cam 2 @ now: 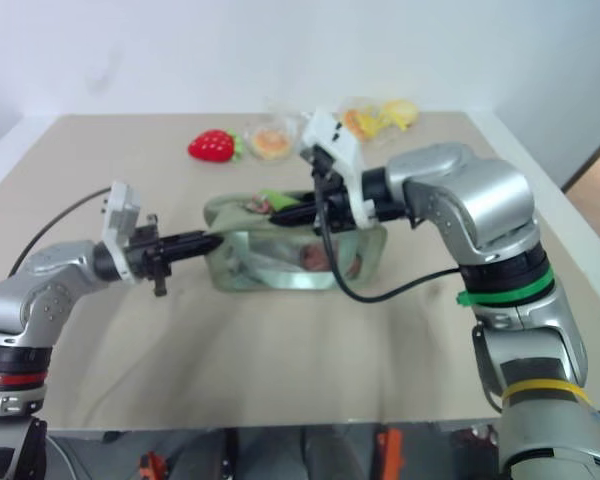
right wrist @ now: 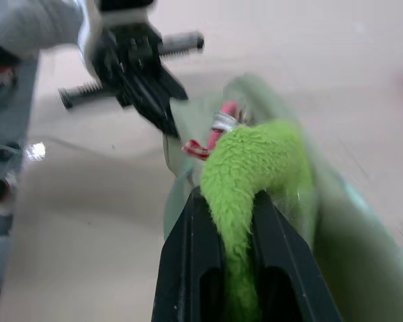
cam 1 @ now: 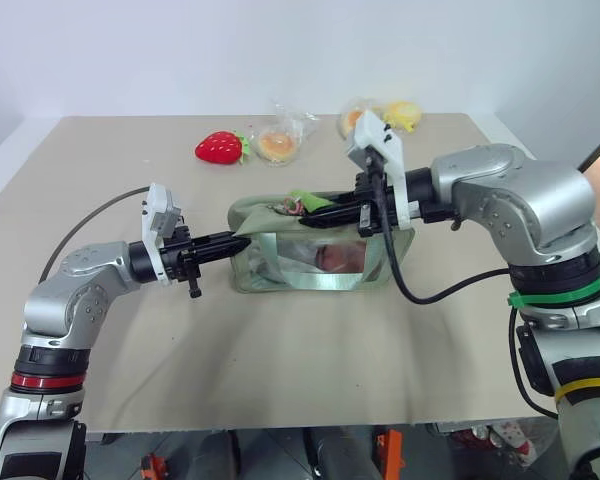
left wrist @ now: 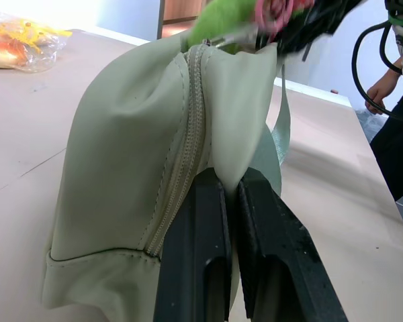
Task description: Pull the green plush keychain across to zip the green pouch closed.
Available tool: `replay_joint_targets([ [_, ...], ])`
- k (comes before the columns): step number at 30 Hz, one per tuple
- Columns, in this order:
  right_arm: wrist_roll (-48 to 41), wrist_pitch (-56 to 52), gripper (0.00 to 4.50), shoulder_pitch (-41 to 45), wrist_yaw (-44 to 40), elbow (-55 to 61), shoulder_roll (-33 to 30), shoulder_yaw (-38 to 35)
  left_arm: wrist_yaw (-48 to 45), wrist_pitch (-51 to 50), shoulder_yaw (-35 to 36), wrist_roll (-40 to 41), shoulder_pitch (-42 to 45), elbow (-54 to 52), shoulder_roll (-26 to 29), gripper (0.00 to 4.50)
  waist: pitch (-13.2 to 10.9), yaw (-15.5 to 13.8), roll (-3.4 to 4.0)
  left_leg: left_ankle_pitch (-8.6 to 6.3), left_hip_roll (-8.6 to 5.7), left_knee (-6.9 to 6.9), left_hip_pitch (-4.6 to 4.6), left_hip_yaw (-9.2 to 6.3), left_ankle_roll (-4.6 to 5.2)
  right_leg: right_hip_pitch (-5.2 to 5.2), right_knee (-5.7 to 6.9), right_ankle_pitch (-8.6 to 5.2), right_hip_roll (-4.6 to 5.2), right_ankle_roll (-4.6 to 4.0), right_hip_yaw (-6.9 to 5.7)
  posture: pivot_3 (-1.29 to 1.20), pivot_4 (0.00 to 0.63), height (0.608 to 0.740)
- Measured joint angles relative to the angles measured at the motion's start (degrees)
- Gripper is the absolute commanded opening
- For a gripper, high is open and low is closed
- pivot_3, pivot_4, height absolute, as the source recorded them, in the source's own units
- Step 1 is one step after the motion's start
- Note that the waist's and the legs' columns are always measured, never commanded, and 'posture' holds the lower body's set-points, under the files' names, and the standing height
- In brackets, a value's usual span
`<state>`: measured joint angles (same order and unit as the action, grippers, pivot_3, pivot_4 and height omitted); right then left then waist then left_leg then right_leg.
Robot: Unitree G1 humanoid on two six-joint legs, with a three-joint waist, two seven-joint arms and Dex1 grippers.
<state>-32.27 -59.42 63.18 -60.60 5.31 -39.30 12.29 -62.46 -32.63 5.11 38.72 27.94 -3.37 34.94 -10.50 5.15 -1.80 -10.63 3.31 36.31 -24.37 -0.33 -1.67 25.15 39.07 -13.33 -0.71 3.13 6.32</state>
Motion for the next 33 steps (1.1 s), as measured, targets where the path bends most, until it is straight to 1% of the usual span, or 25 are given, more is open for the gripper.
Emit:
replay_joint_targets([
  [5, -2.1, -1.0, 0.06, 3.3, -0.8, -3.6, 0.1, -3.4, -0.4, 0.0, -0.1, 0.0, 0.0, 0.0, 0.0, 0.00, 0.0, -0.1, 0.00, 0.00, 0.00, 0.00, 0.00, -0.02, 0.00, -0.01, 0.00, -0.01, 0.00, -0.02, -0.03, 0.00, 0.150, 0.740],
  [18, -1.7, 1.2, 0.06, 3.2, -1.9, -6.1, -0.2, -3.5, -0.4, 0.3, -0.4, -0.1, 0.2, 0.2, -0.3, 0.00, 0.0, -0.4, 0.00, 0.00, 0.00, 0.00, -0.09, -0.02, 0.00, 0.06, -0.01, 0.03, 0.00, 0.07, -0.03, 0.00, 0.150, 0.740],
  [24, -0.6, 3.7, 0.06, 2.9, -3.2, -5.7, -1.8, -3.5, -0.5, 0.3, -0.6, 0.0, 0.3, 0.2, -0.3, 0.00, 0.0, -0.6, 0.00, 0.00, 0.00, 0.00, -0.09, -0.02, 0.00, 0.07, -0.02, 0.02, 0.00, 0.06, -0.03, 0.00, 0.150, 0.740],
  [29, 2.8, 11.1, 0.06, -1.1, -8.9, -8.1, -8.3, -3.5, -0.4, 0.3, -0.8, 0.0, 0.4, 0.2, -0.4, 0.00, 0.0, -0.8, 0.00, 0.00, -0.02, -0.01, -0.12, 0.00, 0.00, 0.07, -0.07, -0.07, 0.02, -0.05, -0.03, 0.00, 0.150, 0.740],
  [33, 7.1, 20.9, 0.06, -4.5, -14.6, -10.4, -15.1, -3.5, -0.4, 0.2, -0.8, 0.1, 0.2, 0.1, -0.4, 0.00, 0.0, -0.8, 0.00, -0.02, -0.02, -0.02, -0.11, 0.01, 0.01, 0.08, -0.07, -0.06, 0.02, 0.05, -0.03, 0.00, 0.150, 0.740],
])
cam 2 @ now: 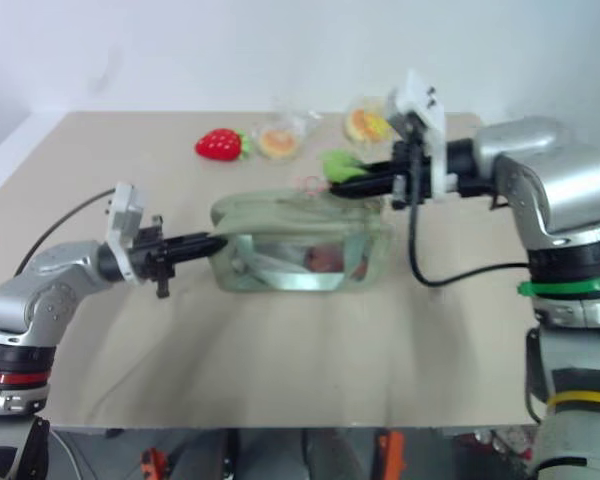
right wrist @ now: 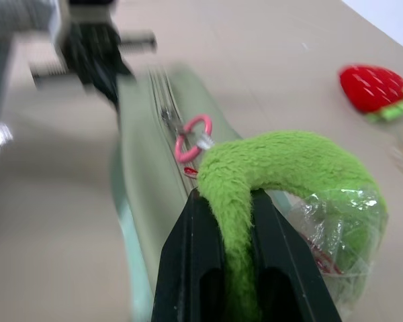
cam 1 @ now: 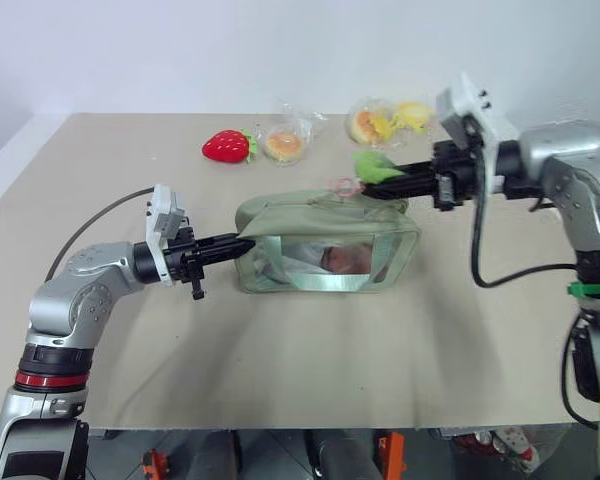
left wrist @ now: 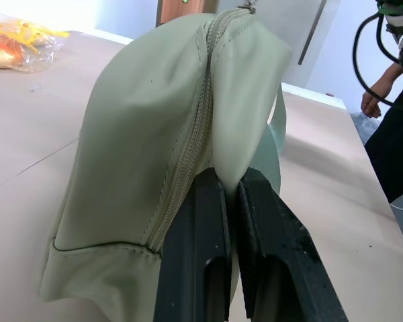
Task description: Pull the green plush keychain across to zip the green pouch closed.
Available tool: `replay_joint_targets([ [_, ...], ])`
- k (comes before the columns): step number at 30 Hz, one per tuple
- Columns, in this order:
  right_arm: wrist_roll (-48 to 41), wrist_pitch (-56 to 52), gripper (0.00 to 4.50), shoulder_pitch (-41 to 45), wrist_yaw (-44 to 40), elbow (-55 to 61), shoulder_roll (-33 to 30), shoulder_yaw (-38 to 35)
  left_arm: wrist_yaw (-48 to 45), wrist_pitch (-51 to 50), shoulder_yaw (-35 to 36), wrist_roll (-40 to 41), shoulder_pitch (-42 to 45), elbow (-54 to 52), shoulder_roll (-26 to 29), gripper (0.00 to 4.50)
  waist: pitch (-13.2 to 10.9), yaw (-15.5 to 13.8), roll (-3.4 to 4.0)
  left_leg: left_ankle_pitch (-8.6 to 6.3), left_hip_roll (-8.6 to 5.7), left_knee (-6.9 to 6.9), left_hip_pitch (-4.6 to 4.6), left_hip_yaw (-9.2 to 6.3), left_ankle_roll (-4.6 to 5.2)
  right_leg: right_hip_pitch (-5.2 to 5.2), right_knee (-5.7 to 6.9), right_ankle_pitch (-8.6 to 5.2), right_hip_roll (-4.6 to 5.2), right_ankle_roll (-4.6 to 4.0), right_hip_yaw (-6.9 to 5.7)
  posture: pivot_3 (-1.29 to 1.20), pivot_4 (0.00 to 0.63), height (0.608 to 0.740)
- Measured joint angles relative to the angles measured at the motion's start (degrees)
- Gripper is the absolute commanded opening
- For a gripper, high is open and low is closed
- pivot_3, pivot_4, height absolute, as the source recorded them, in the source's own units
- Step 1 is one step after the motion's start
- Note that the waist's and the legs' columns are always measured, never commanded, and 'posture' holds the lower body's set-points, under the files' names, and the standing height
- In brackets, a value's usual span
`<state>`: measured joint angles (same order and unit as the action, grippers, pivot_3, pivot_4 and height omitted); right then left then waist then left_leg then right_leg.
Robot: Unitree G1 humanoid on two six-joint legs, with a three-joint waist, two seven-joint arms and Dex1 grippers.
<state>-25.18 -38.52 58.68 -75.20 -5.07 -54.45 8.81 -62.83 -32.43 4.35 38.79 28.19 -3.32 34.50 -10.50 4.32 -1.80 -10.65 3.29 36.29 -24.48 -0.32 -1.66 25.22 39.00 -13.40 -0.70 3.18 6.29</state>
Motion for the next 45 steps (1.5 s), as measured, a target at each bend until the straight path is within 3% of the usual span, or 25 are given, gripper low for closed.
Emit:
replay_joint_targets([
  [6, 11.8, 17.8, 0.06, -1.6, -2.1, -8.1, -8.1, 0.0, 0.0, -0.1, 0.1, 0.0, -0.1, 0.1, 0.0, 0.00, 0.0, 0.1, 0.00, 0.00, 0.00, -0.01, 0.11, 0.07, 0.00, -0.03, 0.00, -0.07, 0.00, -0.14, 0.04, 0.00, 0.150, 0.740],
  [14, 23.2, 35.5, 0.06, -0.1, 1.9, -18.9, -9.0, 1.1, -0.2, 0.0, -1.0, 0.1, 0.5, 0.2, -0.8, 0.00, 0.0, 0.0, 0.05, 0.02, -0.07, 0.01, 0.13, 0.14, -0.03, -0.03, 0.00, -0.02, 0.07, -0.13, 0.10, 0.00, 0.150, 0.740],
  [20, 31.0, 45.9, 0.06, -11.1, 8.6, -17.7, -10.6, 1.8, -0.2, 0.0, -1.1, 0.2, 0.4, 0.3, -0.8, 0.00, 0.0, -0.2, 0.03, -0.04, -0.14, -0.04, 0.12, 0.12, -0.08, -0.09, 0.00, -0.10, 0.15, 0.11, 0.10, 0.00, 0.150, 0.740],
  [25, 34.4, 48.9, 0.06, -22.3, 12.1, -12.2, -7.9, 3.2, -0.2, 0.0, -0.9, 0.4, -0.1, 0.3, -0.3, 0.00, 0.0, 0.1, 0.18, -0.04, -0.12, -0.10, 0.29, 0.13, -0.07, -0.14, 0.03, -0.05, 0.09, 0.19, 0.17, 0.00, 0.150, 0.740],
  [34, 45.1, 54.9, 0.06, -25.3, 21.7, -11.2, 0.5, 8.4, 0.3, -0.6, -0.9, 0.7, -0.8, -0.1, -0.2, 0.00, 0.0, 0.3, 0.11, 0.07, -0.13, 0.09, 0.45, 0.13, -0.13, -0.31, 0.03, 0.10, 0.08, -0.01, 0.21, 0.00, 0.150, 0.740],
  [40, 43.3, 55.9, 0.06, -27.3, 18.5, -8.0, 0.5, 7.9, 1.5, -1.5, -0.8, 1.4, -1.1, -0.3, -0.2, 0.00, 0.0, 0.3, -0.07, 0.04, -0.10, -0.09, 1.15, 0.09, -0.12, -0.98, 0.03, -0.09, 0.04, -0.13, 0.18, 0.00, 0.150, 0.740],
  [45, 39.3, 51.6, 0.06, -27.1, 14.4, -7.7, 0.8, 6.8, 4.0, -2.5, 0.0, 1.8, -1.1, -0.1, -0.6, 0.00, 0.0, 0.3, -0.06, 0.04, -0.10, -0.17, 1.19, 0.08, -0.12, -0.99, 0.03, -0.10, 0.03, -0.15, 0.17, 0.00, 0.150, 0.740],
])
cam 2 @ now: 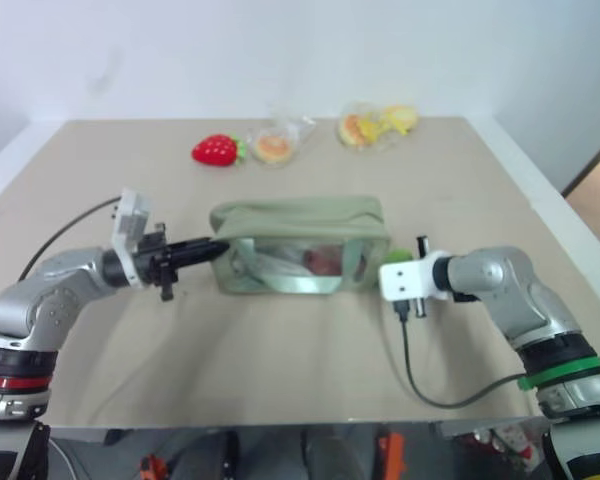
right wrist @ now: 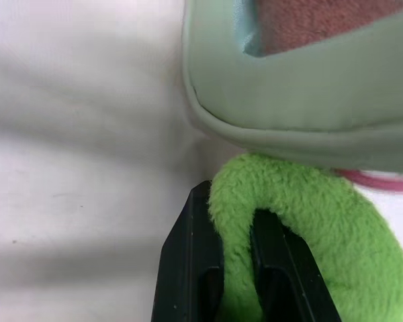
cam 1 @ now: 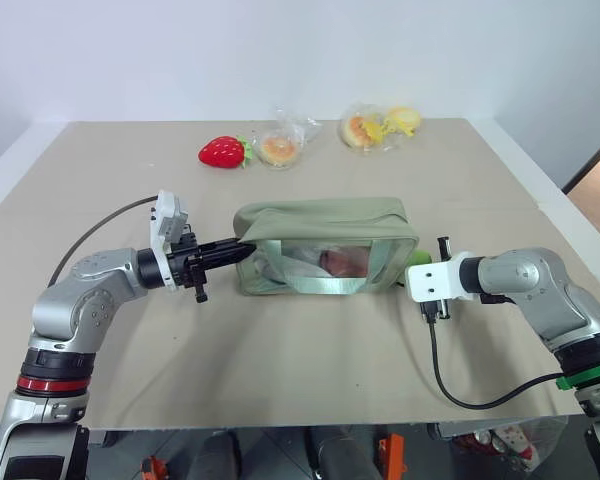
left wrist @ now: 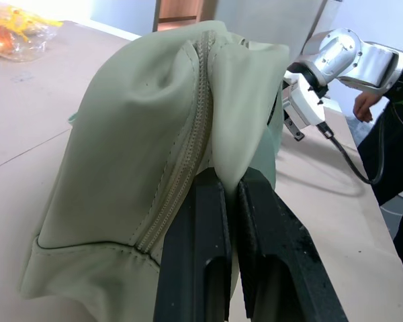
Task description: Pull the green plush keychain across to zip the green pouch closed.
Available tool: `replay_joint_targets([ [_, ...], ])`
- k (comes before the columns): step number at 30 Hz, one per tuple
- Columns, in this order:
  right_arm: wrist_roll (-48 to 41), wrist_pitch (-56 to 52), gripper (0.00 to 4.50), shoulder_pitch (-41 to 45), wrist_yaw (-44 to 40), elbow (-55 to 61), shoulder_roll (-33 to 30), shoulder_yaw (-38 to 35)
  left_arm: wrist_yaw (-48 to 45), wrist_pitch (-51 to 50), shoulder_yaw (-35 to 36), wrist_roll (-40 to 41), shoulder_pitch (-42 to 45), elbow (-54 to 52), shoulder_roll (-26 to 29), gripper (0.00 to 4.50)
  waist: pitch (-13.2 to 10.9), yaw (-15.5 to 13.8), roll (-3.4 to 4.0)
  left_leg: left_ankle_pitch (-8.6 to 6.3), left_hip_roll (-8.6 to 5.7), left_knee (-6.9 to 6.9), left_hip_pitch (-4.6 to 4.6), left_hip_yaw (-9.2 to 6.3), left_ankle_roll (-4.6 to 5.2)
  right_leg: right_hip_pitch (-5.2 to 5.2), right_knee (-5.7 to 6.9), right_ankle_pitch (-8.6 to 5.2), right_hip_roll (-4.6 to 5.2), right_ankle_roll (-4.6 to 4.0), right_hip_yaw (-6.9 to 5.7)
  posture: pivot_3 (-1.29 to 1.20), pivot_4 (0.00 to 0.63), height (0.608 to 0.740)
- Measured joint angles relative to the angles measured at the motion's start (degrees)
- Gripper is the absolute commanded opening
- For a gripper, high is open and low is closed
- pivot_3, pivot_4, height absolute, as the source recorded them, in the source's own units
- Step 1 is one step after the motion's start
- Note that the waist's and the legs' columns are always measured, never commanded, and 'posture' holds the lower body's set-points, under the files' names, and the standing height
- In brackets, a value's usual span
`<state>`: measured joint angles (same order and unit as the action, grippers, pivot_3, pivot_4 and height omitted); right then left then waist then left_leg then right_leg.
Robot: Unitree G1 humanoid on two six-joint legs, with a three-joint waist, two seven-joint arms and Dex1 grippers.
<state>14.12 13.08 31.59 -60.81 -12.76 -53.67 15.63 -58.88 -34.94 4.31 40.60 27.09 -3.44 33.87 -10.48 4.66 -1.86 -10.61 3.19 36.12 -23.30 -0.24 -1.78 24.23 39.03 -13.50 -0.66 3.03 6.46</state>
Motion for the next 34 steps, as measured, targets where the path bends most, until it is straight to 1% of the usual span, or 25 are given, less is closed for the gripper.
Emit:
replay_joint_targets([
  [1, -0.5, -0.7, 0.06, 0.2, -0.5, -0.1, 0.0, -0.1, 0.3, -0.1, 0.1, 0.0, 0.0, 0.0, -0.1, 0.00, 0.0, 0.0, 0.00, 0.00, 0.00, 0.00, 0.00, 0.01, 0.00, 0.01, 0.00, 0.00, 0.01, 0.00, 0.01, 0.00, 0.150, 0.740],
  [3, -5.3, -6.8, 0.85, 2.4, -4.2, -1.6, 0.0, -2.2, 2.1, -0.9, 0.7, 0.4, 0.2, 0.2, -0.5, 0.00, 0.0, 0.0, 0.01, 0.00, -0.01, 0.02, -0.01, 0.03, 0.00, 0.01, 0.00, 0.02, 0.02, 0.03, 0.04, 0.00, 0.150, 0.740],
  [5, -10.8, -12.7, 1.39, 4.4, -7.8, -2.4, -1.3, -6.2, 2.5, -1.4, 1.4, 0.5, 0.1, 0.2, -0.6, 0.00, -0.1, -0.1, 0.01, 0.00, -0.03, 0.02, -0.02, 0.02, 0.00, 0.00, 0.00, 0.03, 0.03, 0.04, 0.03, 0.00, 0.150, 0.740],
  [6, -12.8, -14.6, 1.87, 5.0, -9.1, -2.5, -2.0, -7.8, 2.6, -1.4, 1.5, 0.5, 0.1, 0.2, -0.6, 0.37, -0.1, -0.1, 0.01, 0.00, -0.03, 0.02, -0.03, 0.01, 0.00, 0.00, 0.00, 0.01, 0.03, 0.03, 0.02, 0.00, 0.150, 0.740],
  [7, -14.7, -16.4, 2.20, 5.3, -10.4, -2.4, -2.7, -9.4, 2.7, -1.5, 1.6, 0.5, 0.0, 0.2, -0.6, 0.78, -0.1, -0.1, 0.00, 0.00, -0.03, 0.01, -0.03, 0.01, 0.00, -0.01, 0.00, -0.02, 0.03, 0.03, 0.01, 0.00, 0.150, 0.740],
  [9, -18.1, -20.2, 2.87, 5.3, -12.7, -2.2, -3.3, -11.8, 3.3, -2.4, 1.7, 0.4, -0.2, 0.5, -0.5, 1.37, -0.1, -0.1, -0.03, -0.02, -0.02, 0.00, -0.03, 0.01, 0.02, -0.01, -0.01, -0.05, 0.02, 0.02, 0.01, 0.00, 0.150, 0.740],
  [11, -20.3, -23.0, 3.62, 5.0, -13.9, -2.1, -3.3, -12.1, 3.5, -3.8, 1.7, 0.6, -0.3, 0.8, -0.4, 2.11, -0.1, 0.0, -0.05, -0.02, -0.02, -0.04, -0.04, 0.01, 0.02, 0.03, -0.01, -0.05, 0.02, 0.02, 0.01, 0.00, 0.150, 0.740],
  [12, -21.4, -24.5, 3.89, 4.8, -14.5, -1.8, -3.3, -12.1, 3.5, -4.5, 1.8, 1.0, -0.3, 0.8, -0.4, 2.36, -0.1, 0.0, -0.04, -0.02, -0.02, -0.06, -0.04, 0.01, 0.02, 0.05, -0.01, -0.05, 0.02, 0.02, 0.01, 0.00, 0.150, 0.740],
  [13, -22.7, -26.2, 4.30, 4.4, -15.2, -1.3, -3.3, -12.3, 3.5, -5.5, 2.2, 1.6, -0.3, 0.8, -0.4, 2.80, -0.1, 0.0, -0.04, -0.02, -0.02, -0.08, -0.05, 0.00, 0.02, 0.06, -0.01, -0.05, 0.02, 0.01, 0.01, 0.00, 0.150, 0.740],
  [14, -23.5, -27.2, 4.50, 4.1, -15.6, -0.7, -3.3, -12.4, 3.5, -5.9, 2.6, 2.2, -0.2, 0.8, -0.4, 3.18, -0.1, 0.0, -0.05, -0.02, -0.02, -0.09, -0.05, 0.00, 0.02, 0.06, -0.01, -0.06, 0.02, 0.01, 0.01, 0.00, 0.150, 0.740],
  [16, -26.3, -30.6, 4.50, 3.5, -16.7, 0.8, -3.3, -13.4, 3.4, -6.6, 3.0, 2.8, 0.3, 0.8, -0.2, 3.76, -0.1, 0.0, -0.05, -0.02, -0.03, -0.09, -0.07, 0.00, 0.02, 0.07, -0.01, -0.07, 0.02, 0.03, 0.01, 0.00, 0.150, 0.740],
  [18, -28.6, -33.6, 4.50, 2.7, -17.7, 2.4, -3.5, -14.4, 3.5, -6.6, 3.4, 2.7, 0.8, 0.8, 0.6, 4.45, -0.1, 0.0, -0.05, -0.02, -0.03, -0.09, -0.08, 0.00, 0.01, 0.07, -0.01, -0.08, 0.02, 0.03, 0.01, 0.00, 0.150, 0.740],
  [22, -32.6, -38.8, 4.50, 2.1, -17.6, 2.9, -3.5, -17.2, 3.6, -5.7, 4.1, 1.2, 0.2, 0.8, 3.5, 4.45, -0.1, 0.0, -0.07, -0.03, -0.03, -0.11, -0.08, 0.00, 0.00, 0.10, -0.01, -0.08, 0.02, 0.03, 0.01, 0.00, 0.150, 0.740],
  [25, -37.5, -43.7, 4.50, 1.4, -16.2, 4.2, -3.5, -23.1, 3.9, -7.6, 9.3, 3.0, -3.9, -0.1, 6.4, 4.45, -0.1, 0.3, -0.07, -0.03, -0.01, -0.28, -0.07, 0.00, 0.00, 0.15, -0.01, -0.16, 0.02, -0.05, 0.00, 0.00, 0.150, 0.740],
  [27, -40.0, -45.7, 4.50, -1.2, -15.0, 6.5, -3.7, -27.0, 5.0, -8.2, 12.8, 3.7, -7.9, -1.4, 7.8, 4.45, -0.1, 0.2, -0.08, -0.05, -0.01, -0.34, -0.07, -0.04, -0.02, 0.14, -0.02, -0.27, 0.03, -0.07, -0.05, 0.00, 0.150, 0.740],
  [31, -42.2, -48.2, 4.50, -7.8, -12.0, 8.8, -3.7, -32.0, 7.1, -8.8, 17.7, 4.4, -14.0, -2.2, 8.1, 4.45, -0.1, -0.2, -0.10, -0.14, -0.02, -0.36, -0.08, -0.04, -0.13, 0.14, -0.02, -0.38, 0.08, -0.09, -0.08, 0.00, 0.150, 0.740],
  [34, -44.2, -50.0, 4.50, -9.9, -9.6, 10.6, -3.7, -35.3, 9.0, -9.3, 20.6, 5.8, -15.0, -2.1, 8.0, 4.45, -0.2, -0.3, -0.15, -0.14, -0.03, -0.31, -0.09, -0.04, -0.13, 0.14, -0.02, -0.36, 0.09, -0.06, -0.08, 0.00, 0.150, 0.740],
])
